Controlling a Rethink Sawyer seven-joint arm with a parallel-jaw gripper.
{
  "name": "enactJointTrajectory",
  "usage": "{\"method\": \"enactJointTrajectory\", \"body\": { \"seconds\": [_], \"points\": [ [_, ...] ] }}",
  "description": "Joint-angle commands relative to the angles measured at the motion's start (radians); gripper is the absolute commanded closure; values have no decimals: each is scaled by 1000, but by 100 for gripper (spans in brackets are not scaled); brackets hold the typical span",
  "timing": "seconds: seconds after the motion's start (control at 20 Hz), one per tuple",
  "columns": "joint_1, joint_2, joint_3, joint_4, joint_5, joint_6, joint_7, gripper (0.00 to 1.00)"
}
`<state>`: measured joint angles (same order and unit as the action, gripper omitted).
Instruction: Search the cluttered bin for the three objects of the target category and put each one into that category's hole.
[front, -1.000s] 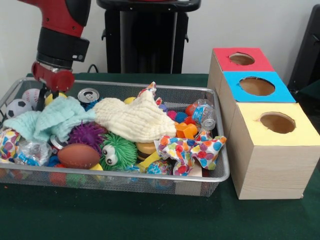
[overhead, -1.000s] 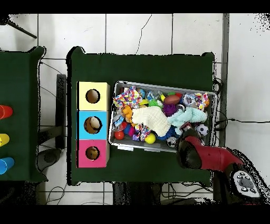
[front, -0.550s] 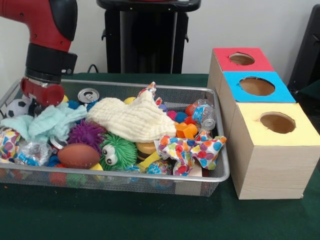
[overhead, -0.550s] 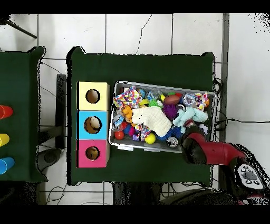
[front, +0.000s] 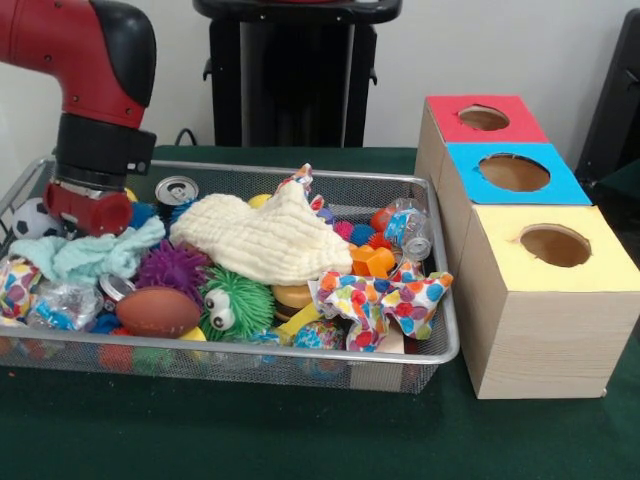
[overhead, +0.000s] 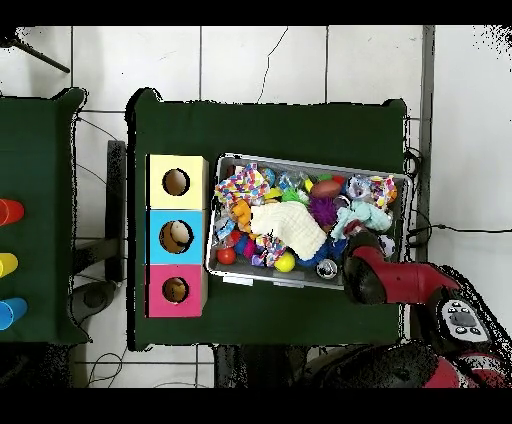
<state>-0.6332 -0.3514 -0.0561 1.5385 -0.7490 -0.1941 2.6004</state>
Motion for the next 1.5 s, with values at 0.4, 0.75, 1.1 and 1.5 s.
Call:
{"method": "enactJointTrajectory", "body": {
  "seconds": [0.4,0.75,1.1,1.5],
  "points": [
    [158,-230,63,234,282,427,119,100],
    [274,-342,12,321,537,692,237,100],
    [297,-309,32,399,762,654,292,100],
    [397,-182,-109,312,730,482,187,100]
  ]
}}
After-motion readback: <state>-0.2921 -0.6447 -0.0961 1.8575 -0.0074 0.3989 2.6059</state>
